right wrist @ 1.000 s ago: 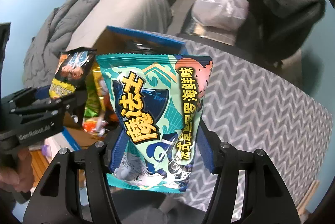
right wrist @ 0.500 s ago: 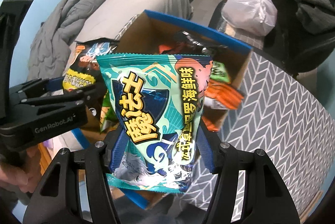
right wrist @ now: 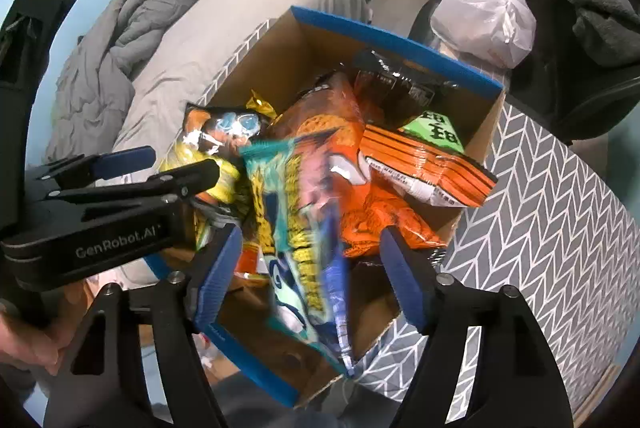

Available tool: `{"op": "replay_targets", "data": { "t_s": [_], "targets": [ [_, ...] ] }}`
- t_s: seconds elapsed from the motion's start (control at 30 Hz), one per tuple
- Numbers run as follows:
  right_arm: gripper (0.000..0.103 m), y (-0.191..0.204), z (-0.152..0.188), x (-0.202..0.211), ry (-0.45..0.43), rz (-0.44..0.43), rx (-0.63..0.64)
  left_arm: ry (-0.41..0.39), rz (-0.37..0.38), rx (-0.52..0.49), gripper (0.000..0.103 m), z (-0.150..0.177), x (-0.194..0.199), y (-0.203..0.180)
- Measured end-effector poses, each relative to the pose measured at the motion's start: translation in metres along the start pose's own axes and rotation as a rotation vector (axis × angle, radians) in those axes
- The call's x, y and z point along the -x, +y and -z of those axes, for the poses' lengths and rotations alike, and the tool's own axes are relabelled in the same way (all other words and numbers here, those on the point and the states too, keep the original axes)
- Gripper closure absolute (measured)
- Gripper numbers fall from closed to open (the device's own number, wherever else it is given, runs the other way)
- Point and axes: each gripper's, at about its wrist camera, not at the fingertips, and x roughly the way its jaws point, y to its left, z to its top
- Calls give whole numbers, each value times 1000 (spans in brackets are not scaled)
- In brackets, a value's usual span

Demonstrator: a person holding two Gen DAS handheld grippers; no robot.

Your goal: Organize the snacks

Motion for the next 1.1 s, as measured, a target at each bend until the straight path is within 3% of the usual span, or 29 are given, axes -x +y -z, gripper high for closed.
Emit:
{"op": "replay_targets", "data": {
  "t_s": [0.43, 0.8, 1.1],
  "targets": [
    [29, -3, -8, 38, -80, 87, 8, -57, 5, -13, 25, 10, 41, -3],
    [26, -13, -12, 84, -161, 162, -5, -128, 73, 20, 22, 11, 90, -6],
    [22, -20, -13, 116, -212, 211, -25, -173, 78, -23, 20, 10, 116, -18]
  ]
}}
